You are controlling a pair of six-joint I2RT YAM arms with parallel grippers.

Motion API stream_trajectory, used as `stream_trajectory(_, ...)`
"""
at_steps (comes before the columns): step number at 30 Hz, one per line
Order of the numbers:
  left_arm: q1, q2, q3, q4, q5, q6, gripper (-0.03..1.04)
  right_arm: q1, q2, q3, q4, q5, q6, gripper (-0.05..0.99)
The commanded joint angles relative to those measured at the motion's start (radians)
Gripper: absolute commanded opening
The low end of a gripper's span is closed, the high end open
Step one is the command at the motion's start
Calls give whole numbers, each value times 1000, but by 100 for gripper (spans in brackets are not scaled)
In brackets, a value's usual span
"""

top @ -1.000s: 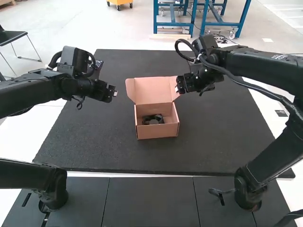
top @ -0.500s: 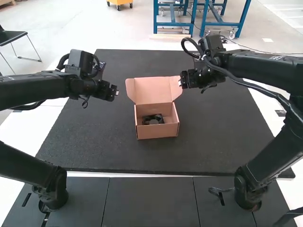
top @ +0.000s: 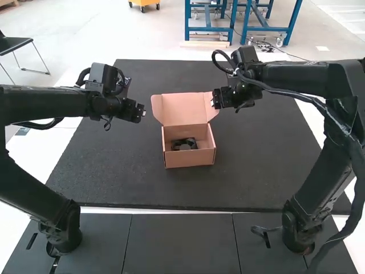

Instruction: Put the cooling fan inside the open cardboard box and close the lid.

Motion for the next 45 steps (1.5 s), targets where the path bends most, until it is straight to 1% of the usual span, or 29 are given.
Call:
stream_trajectory(1,8,23,65,23,-8,-8,96,-13,4,34,11,-11,-3,89)
stream_trajectory(12,2,100,138,46,-7,-19,96,-16,47,80,48,-9,0,88)
stream_trajectory(21,0,119,143,56,-3,-20,96,-18,70,121,48,-9,7,86)
stream_trajectory(22,0,121,143,58,-2,-20,96,-18,69,121,48,-9,7,84)
stream_trajectory(25,-4,123,143,65,9,-20,96,-18,69,121,47,-9,9,84)
stream_trajectory(29,-32,123,151,69,21,-29,96,-19,69,121,44,-9,9,80)
stream_trajectory(37,-98,123,168,65,29,-57,96,-30,62,126,33,-9,9,80)
stream_trajectory(40,-110,123,169,59,29,-66,96,-32,62,131,24,-11,9,80)
stream_trajectory(43,-113,123,169,53,29,-71,96,-32,62,140,16,-11,9,80)
stream_trajectory(45,-113,123,169,49,29,-72,96,-32,62,148,11,-14,14,75)
